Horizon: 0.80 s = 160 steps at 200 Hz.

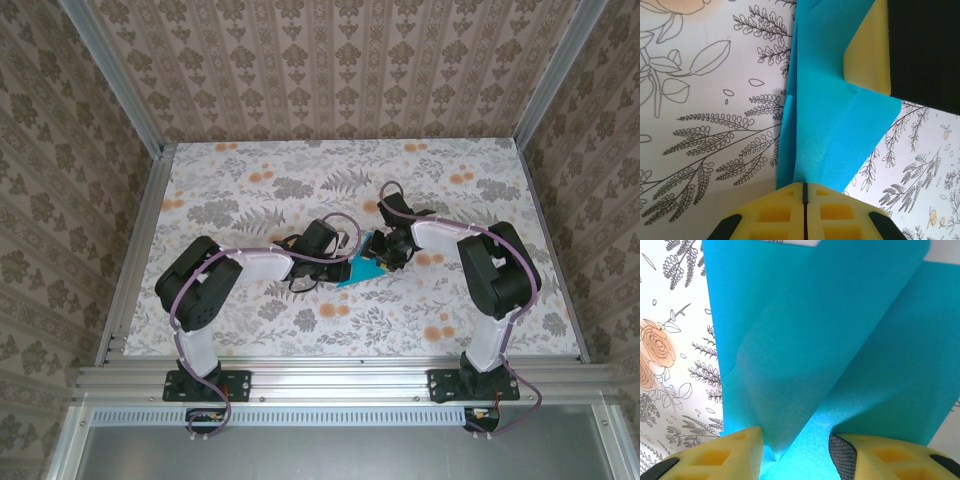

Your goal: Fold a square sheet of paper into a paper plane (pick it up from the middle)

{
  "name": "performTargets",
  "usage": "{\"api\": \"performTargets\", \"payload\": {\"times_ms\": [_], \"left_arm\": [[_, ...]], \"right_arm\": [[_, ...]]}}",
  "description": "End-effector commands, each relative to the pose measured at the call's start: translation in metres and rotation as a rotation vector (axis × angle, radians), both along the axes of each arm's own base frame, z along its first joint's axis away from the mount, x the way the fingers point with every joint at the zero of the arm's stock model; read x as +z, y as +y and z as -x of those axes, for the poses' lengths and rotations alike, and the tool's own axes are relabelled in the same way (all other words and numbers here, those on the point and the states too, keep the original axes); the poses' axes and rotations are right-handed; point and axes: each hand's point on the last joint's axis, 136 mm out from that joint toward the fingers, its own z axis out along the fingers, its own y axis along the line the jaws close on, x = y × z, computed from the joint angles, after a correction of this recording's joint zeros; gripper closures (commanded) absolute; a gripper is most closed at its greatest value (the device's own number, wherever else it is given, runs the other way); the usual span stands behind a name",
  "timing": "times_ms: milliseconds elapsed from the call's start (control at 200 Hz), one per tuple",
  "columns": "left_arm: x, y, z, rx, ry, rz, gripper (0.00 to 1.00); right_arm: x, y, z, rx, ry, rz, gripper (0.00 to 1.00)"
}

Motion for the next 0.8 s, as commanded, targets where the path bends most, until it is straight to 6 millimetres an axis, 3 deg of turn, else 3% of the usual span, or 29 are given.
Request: {"api": "performTargets", "payload": {"times_ms": [0,290,500,795], "left_arm": [[0.008,-0.002,-0.002,-0.013,-0.021,-0.007,0.91],[0.039,-0.003,-0.014,0.047,-0.060,0.096,0.88],[0.042,-0.004,-0.017,0.053,-0.059,0.115,0.88],[0.042,-0.025,-0.015,0.017,-0.005,0.211,0.87]], "right_arm": [[-0.085,-0.065,0.060,-0.047,0.259,0.303,0.52],[-0.089,-0.069,0.062,-0.050,0.285,0.337,0.52],[-0.087,-0.071,0.060,-0.046,0.275,0.350,0.54],[-0.090,-0.075,0.064,-0.045,0.306,0.372,0.51]]}}
